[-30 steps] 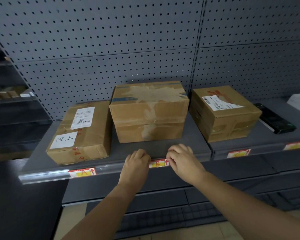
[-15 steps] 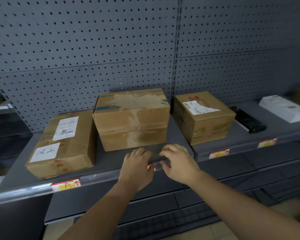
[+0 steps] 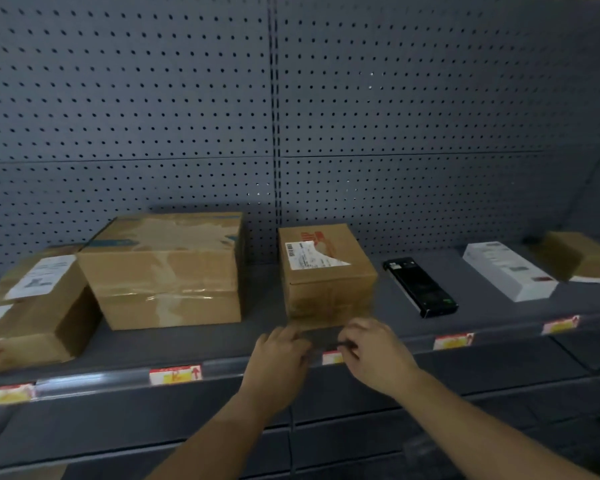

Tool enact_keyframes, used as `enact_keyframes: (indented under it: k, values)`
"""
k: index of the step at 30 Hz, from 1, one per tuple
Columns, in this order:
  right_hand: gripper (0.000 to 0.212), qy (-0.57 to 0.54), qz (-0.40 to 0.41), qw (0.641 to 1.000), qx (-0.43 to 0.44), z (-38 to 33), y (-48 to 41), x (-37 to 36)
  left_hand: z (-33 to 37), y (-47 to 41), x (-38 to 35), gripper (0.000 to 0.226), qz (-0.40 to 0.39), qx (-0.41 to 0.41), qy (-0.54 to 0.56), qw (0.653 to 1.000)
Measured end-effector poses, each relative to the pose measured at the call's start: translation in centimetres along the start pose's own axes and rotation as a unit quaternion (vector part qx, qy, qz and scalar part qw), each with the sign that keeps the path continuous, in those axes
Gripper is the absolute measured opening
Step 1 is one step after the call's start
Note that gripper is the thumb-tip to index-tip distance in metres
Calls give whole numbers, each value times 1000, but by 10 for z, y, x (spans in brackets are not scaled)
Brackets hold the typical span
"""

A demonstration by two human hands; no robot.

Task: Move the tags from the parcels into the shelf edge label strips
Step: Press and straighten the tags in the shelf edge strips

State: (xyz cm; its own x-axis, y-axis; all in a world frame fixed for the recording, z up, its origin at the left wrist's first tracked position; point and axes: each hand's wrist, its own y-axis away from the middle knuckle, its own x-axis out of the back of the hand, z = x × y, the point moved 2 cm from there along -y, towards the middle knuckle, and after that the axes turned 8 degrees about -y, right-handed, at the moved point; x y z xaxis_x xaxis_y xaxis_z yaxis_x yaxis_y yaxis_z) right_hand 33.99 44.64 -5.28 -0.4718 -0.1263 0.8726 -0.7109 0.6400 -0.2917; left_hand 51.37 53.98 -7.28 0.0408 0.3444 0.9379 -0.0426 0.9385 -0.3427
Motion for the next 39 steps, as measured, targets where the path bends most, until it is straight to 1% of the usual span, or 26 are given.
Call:
enact_keyframes:
  k: [5,11,15,19,25,28,31,34,39]
  values:
    - [17,-2,-23,1000,19,45,11,11,42,-9,-15,11,-4,51,-9,999]
    - [15,-20,-21,999,31,68,12,6,56,-19,-22,14,-16,101,-37,994]
    - [14,-13,-22,999,41,74,12,1,56,-23,-28,12,-24,103,-56,993]
    - [11,2,-18,999,49,80,11,-3,55,-25,-32,5,-5,112,-64,992]
    - [2,23,13,998,56,83,10,-10,54,-30,-38,19,-21,82,-95,992]
    - [8,31,26,998,57,79,10,-14,49,-27,-39,21,-21,65,-77,995]
    - [12,27,31,998,56,72,8,-19,38,-24,-40,22,-15,66,-27,997]
    - [9,15,16,998,56,69,6,-22,32,-22,-42,17,-15,79,20,997]
    - [5,8,2,998,54,73,5,-19,32,-25,-45,13,-31,87,46,995]
